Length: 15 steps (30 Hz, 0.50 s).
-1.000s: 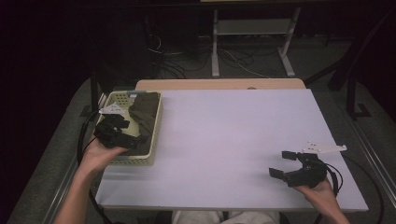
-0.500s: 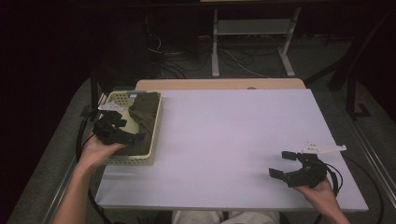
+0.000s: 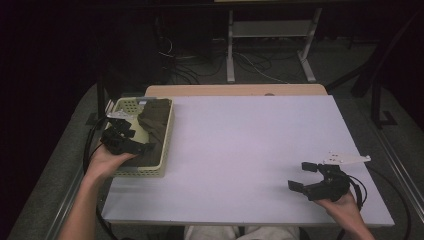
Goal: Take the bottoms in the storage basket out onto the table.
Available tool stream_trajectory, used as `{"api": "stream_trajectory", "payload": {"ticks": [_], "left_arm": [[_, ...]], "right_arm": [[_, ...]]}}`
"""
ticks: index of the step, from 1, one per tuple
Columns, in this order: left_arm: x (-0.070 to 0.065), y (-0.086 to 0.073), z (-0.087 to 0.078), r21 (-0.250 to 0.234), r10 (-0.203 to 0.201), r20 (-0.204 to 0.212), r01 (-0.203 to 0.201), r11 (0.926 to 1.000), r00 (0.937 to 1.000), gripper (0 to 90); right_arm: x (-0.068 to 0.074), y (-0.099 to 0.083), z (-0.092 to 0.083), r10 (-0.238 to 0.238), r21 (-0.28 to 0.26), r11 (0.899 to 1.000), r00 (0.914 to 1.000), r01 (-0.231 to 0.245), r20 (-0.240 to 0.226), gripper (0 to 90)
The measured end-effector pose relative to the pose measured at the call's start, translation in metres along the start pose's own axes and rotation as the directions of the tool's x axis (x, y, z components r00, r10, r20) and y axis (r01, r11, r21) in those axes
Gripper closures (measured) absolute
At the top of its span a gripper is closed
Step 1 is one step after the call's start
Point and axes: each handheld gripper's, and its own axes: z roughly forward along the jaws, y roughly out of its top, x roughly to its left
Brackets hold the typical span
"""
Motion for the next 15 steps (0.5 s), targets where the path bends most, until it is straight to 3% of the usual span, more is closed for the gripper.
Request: {"api": "stream_trajectory", "payload": {"ticks": [15], "left_arm": [[0.009,-0.002,0.016,0.049,-0.001,0.011,0.0,0.9988,0.9999,0.0]], "right_arm": [[0.001,0.0,0.0,-0.002,0.005,1.0,1.0,0.002,0.004,0.6]]}}
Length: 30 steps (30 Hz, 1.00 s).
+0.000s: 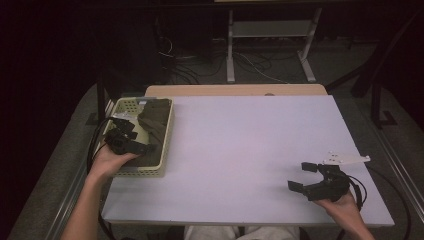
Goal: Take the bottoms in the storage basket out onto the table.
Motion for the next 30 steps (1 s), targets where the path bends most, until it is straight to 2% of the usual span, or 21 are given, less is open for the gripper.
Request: {"api": "stream_trajectory", "payload": {"ticks": [3,8,20,23,26,29,30], "left_arm": [[0.002,-0.001,0.004,0.006,-0.003,0.003,0.003,1.0,1.0,0.0],[0.006,-0.001,0.012,0.051,0.006,-0.003,-0.006,0.9987,1.0,0.0],[0.011,0.001,0.025,0.101,-0.008,0.006,0.008,0.9948,0.9999,0.0],[0.012,0.001,0.029,0.123,-0.004,0.003,0.004,0.9924,1.0,0.0],[0.015,0.002,0.029,0.13,-0.027,0.012,0.025,0.9913,0.9996,0.0],[0.016,0.002,0.032,0.16,-0.038,0.009,0.036,0.9864,0.9993,0.0],[0.016,0.003,0.033,0.178,-0.027,0.009,0.025,0.9838,0.9996,0.0]], "right_arm": [[0.0,0.0,0.001,0.004,0.002,1.0,1.0,-0.004,-0.004,0.7],[0.001,0.0,0.001,0.0,0.004,1.0,1.0,0.0,-0.002,0.6],[0.0,0.0,0.002,0.0,0.013,1.0,1.0,0.0,0.001,0.7],[0.0,0.0,0.002,0.0,0.013,1.0,1.0,0.0,0.001,0.7],[0.0,0.0,0.002,0.0,0.016,1.0,1.0,0.0,0.0,0.7],[0.0,0.0,0.002,0.0,0.016,1.0,1.0,0.0,0.001,0.7],[-0.001,0.0,0.002,-0.004,0.015,1.0,1.0,0.004,0.002,0.7]]}}
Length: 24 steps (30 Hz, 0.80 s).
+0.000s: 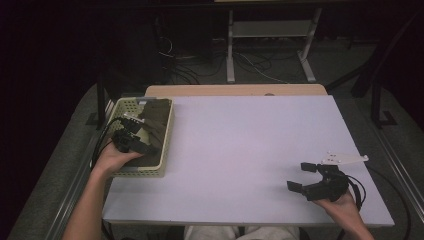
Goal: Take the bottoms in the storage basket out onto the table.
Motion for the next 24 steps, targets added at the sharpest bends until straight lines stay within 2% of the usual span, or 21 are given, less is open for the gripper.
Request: {"api": "stream_trajectory", "payload": {"ticks": [7,13,16,20,24], "left_arm": [[-0.005,0.004,0.01,0.089,0.023,-0.007,-0.023,0.9958,0.9997,0.0],[-0.007,0.006,0.018,0.17,0.049,-0.001,-0.048,0.9843,0.9988,0.0],[-0.007,0.007,0.019,0.183,0.051,-0.004,-0.049,0.9819,0.9987,0.4],[-0.005,0.007,0.02,0.194,0.036,-0.003,-0.035,0.9803,0.9993,5.5],[-0.004,0.008,0.022,0.22,0.027,0.006,-0.028,0.9751,0.9996,12.6]], "right_arm": [[0.0,0.0,0.0,-0.001,0.004,1.0,1.0,0.001,-0.001,0.7],[0.0,0.0,-0.001,0.001,0.005,1.0,1.0,-0.001,-0.002,0.7],[0.001,0.0,-0.001,0.001,0.005,1.0,1.0,-0.001,-0.002,0.7],[0.001,0.0,-0.001,0.0,0.003,1.0,1.0,0.0,-0.001,0.7],[0.0,-0.001,-0.001,0.001,0.003,1.0,1.0,-0.001,0.001,0.7]]}}
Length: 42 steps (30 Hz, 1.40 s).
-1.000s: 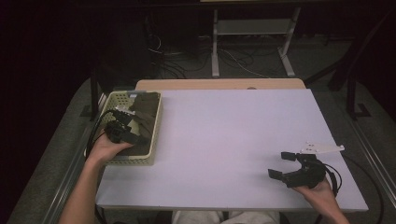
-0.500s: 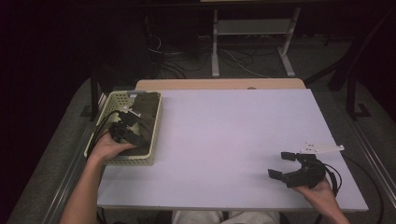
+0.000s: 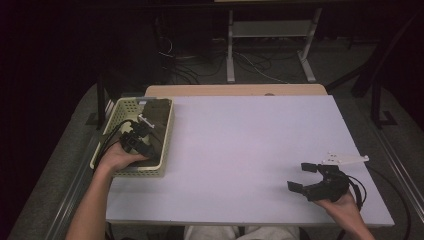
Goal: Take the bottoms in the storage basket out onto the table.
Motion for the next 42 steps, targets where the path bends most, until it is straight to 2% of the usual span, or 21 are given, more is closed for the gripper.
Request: {"api": "stream_trajectory", "payload": {"ticks": [6,11,17,30,36,42], "left_arm": [[-0.002,0.004,0.004,0.044,0.025,0.0,-0.025,0.9987,0.9997,17.9],[0.0,0.004,0.004,0.042,0.014,0.026,-0.016,0.999,0.9996,26.2],[0.0,0.003,0.003,0.042,0.029,0.03,-0.031,0.9987,0.9991,37.8],[0.0,0.0,0.0,0.008,0.028,0.047,-0.028,0.9996,0.9985,64.9],[-0.002,-0.001,-0.004,-0.011,0.019,0.048,-0.019,0.9998,0.9986,68.4],[0.0,-0.003,-0.012,-0.035,0.026,0.072,-0.024,0.9991,0.997,69.0]], "right_arm": [[0.0,0.0,0.0,-0.001,0.0,1.0,1.0,0.001,0.0,0.7],[0.0,0.0,0.0,0.001,-0.002,1.0,1.0,-0.001,0.0,0.7],[0.0,0.0,0.0,-0.002,0.0,1.0,1.0,0.002,0.001,0.7],[0.0,0.0,0.0,-0.007,0.002,1.0,1.0,0.007,0.003,0.7],[0.0,0.0,-0.001,0.0,-0.004,1.0,1.0,0.0,-0.006,0.7],[0.0,0.0,0.0,-0.003,-0.002,1.0,0.9999,0.003,-0.016,0.7]]}}
